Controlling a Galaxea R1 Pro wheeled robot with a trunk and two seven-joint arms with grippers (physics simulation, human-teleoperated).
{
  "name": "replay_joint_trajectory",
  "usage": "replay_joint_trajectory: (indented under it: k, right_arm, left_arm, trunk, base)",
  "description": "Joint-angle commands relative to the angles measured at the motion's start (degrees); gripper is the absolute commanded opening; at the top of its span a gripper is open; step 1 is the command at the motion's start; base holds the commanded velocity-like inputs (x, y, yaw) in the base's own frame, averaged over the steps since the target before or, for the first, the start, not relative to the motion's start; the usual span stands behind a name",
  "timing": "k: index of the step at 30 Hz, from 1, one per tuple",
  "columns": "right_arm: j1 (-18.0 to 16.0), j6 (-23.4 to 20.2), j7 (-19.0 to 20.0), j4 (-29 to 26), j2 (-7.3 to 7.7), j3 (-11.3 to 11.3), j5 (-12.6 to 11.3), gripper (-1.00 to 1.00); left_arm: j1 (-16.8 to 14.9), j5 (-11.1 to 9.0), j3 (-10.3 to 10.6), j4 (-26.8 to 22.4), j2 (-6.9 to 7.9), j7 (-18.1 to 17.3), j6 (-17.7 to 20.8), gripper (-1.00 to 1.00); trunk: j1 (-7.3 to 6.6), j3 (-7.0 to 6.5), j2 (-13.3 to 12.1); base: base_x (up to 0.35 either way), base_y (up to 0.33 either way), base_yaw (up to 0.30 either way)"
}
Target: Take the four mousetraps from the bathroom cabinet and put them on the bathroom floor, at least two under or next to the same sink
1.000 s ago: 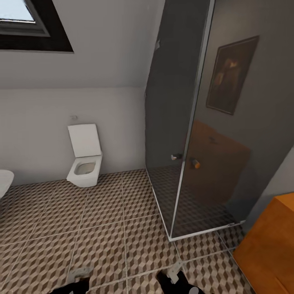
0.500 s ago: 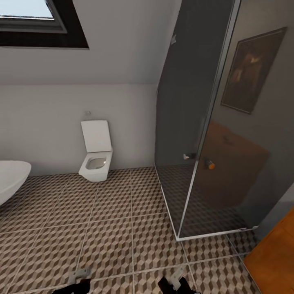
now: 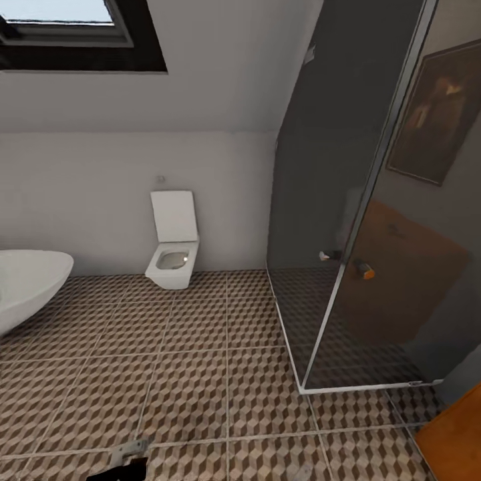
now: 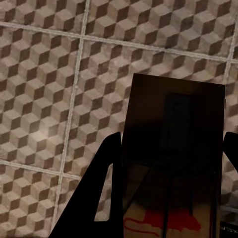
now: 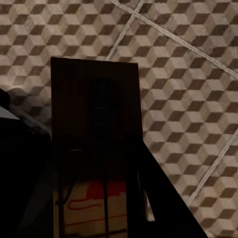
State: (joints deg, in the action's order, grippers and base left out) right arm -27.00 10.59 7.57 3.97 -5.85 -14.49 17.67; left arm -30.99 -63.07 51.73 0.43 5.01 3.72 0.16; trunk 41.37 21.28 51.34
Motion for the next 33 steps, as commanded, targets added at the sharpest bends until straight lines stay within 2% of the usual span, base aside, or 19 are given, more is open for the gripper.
replay_joint_trajectory:
  k: [1,20,27,33]
  right_arm:
    - [-0.06,0.41,-0.02,0.28,0.00,-0.19,0.05,-1.00]
    - [0.55,0.39,-0.01,0.43,0.04,-0.19,0.07,-1.00]
    - [0.60,0.39,0.02,0.48,0.04,-0.19,0.08,-1.00]
    - [1.10,0.39,-0.09,0.51,-0.11,-0.25,0.16,-1.00]
  left_arm:
    - [-0.04,-0.27,0.48,0.01,0.01,0.23,0.02,-1.00]
    - [0.14,-0.22,0.48,0.01,0.17,0.24,0.02,-1.00]
    - [0.28,-0.24,0.48,0.04,0.21,0.23,0.02,-1.00]
    - [0.38,-0.23,0.48,0.08,0.26,0.23,0.02,-1.00]
  trunk:
    - [0.00,0.14,0.05]
    - [0.00,1.65,0.05]
    - [0.00,1.78,0.05]
    - [0.00,1.99,0.05]
  base:
    - [0.000,0.000,0.164]
    - [0.000,0.000,0.156]
    - [0.000,0.000,0.049]
    - [0.000,0.000,0.224]
